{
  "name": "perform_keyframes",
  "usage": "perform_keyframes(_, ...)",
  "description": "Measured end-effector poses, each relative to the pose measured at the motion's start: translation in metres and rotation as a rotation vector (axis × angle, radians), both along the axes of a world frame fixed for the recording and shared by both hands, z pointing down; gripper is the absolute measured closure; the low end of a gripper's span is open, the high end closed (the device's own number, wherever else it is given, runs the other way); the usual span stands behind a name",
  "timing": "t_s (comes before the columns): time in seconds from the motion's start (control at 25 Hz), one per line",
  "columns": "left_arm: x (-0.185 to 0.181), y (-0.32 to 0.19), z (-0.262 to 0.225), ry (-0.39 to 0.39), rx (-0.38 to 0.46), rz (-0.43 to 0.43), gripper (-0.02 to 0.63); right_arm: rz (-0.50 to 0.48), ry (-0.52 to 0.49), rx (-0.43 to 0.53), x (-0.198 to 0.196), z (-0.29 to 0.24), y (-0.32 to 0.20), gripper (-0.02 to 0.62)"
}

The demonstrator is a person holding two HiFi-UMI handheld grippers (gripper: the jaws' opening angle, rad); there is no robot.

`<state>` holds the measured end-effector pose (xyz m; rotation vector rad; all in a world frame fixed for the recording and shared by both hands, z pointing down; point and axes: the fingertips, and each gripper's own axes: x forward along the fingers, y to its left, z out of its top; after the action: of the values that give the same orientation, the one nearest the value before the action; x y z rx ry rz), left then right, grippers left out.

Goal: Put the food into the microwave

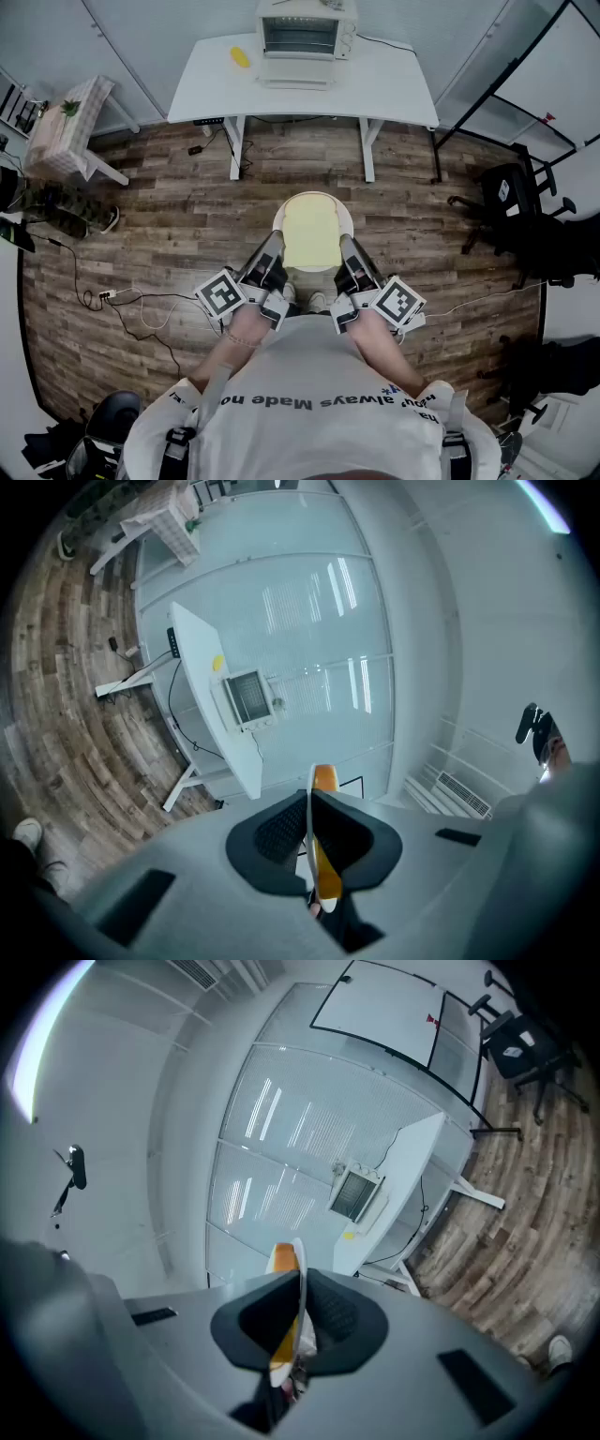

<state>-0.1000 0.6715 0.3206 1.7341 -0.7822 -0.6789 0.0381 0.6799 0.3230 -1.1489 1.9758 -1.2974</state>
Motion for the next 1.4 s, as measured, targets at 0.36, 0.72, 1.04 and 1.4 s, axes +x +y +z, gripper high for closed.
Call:
perform_keyframes(0.36, -0.025, -0.009, 0.003, 0.017, -0.013, 0.004, 0.588, 0.006, 0.010, 0.002, -0.025, 0.001, -0.010, 0.568)
perform_keyframes(0.72, -0.071, -0.030, 0.008, 0.028, -0.011, 0.010, 0.588, 0.025, 0.002, -0.002, -0.069, 0.005, -0.030, 0.568)
perform_keyframes(1.04, -0.090, -0.056, 0.012, 0.035, -0.024, 0.009, 0.588, 0.015, 0.002, -0.012, -0.088, 0.011, -0.058, 0.568)
perform_keyframes(1.4, -0.083, -0.112, 0.016, 0.028, -0.026, 0.006, 0.588, 0.013, -0.002, -0.018, -0.081, 0.016, -0.112, 0.568)
